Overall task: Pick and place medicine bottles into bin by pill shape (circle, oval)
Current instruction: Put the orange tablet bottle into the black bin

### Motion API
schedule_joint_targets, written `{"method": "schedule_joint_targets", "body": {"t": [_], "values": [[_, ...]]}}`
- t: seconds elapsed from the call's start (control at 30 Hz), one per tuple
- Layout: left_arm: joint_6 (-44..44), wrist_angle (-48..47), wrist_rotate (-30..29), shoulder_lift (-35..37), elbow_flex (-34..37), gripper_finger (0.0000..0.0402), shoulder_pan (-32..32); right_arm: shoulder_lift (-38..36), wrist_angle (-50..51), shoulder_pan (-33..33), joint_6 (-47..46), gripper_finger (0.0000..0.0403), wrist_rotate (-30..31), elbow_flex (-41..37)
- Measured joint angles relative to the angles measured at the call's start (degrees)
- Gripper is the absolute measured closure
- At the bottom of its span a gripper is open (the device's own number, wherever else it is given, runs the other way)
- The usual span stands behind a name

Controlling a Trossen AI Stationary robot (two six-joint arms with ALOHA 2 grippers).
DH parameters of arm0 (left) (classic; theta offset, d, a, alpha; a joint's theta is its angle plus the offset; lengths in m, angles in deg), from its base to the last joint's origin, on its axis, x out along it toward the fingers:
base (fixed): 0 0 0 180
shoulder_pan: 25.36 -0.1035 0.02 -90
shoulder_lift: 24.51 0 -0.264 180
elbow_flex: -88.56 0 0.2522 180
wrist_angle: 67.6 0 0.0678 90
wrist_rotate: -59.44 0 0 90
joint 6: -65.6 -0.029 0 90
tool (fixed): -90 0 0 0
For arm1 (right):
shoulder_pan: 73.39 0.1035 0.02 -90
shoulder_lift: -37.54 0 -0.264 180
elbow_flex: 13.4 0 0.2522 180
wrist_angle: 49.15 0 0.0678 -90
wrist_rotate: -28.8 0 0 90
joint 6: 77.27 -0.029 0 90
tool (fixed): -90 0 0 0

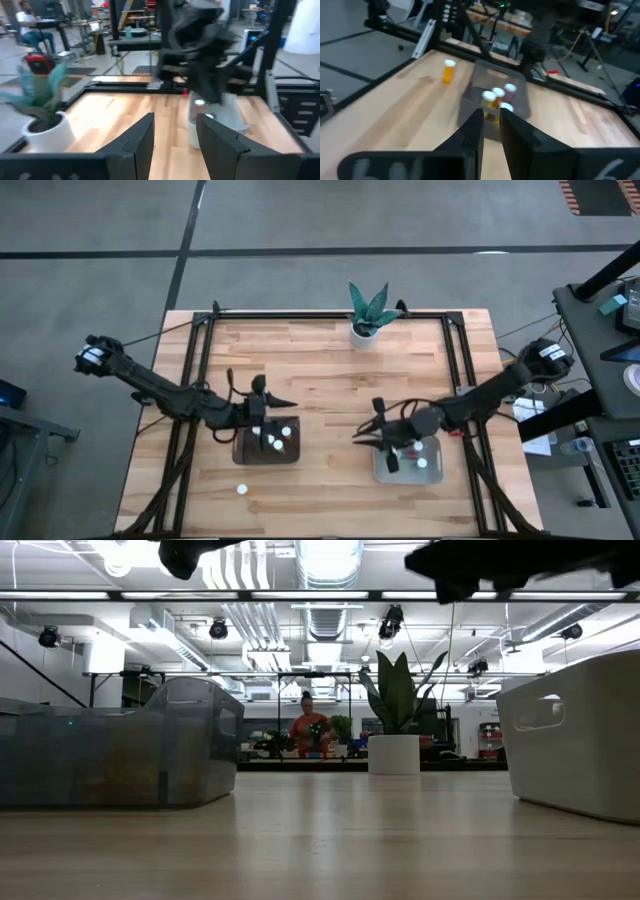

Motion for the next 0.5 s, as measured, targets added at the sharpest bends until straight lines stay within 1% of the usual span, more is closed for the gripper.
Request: {"method": "schedule_joint_targets", "body": {"t": [0.17, 0.3, 0.4, 0.5], "values": [[1.78, -0.07, 0.07, -4.45, -3.93, 0.0272, 2.07, -0.02, -9.09, -4.23, 1.89, 0.0351, -0.99, -5.67], [5.05, -2.06, 0.04, -7.10, -7.83, 0.0272, 2.99, -1.05, -12.62, -5.86, 2.21, 0.0351, -1.01, -8.69], [13.21, -9.12, 0.39, -8.29, -11.58, 0.0272, 3.51, -2.94, -12.87, -6.60, 2.26, 0.0351, -1.02, -9.84], [23.22, -21.56, 2.36, -9.01, -16.51, 0.0272, 3.64, -4.98, -12.81, -6.76, 3.94, 0.0351, -0.97, -10.54]]}}
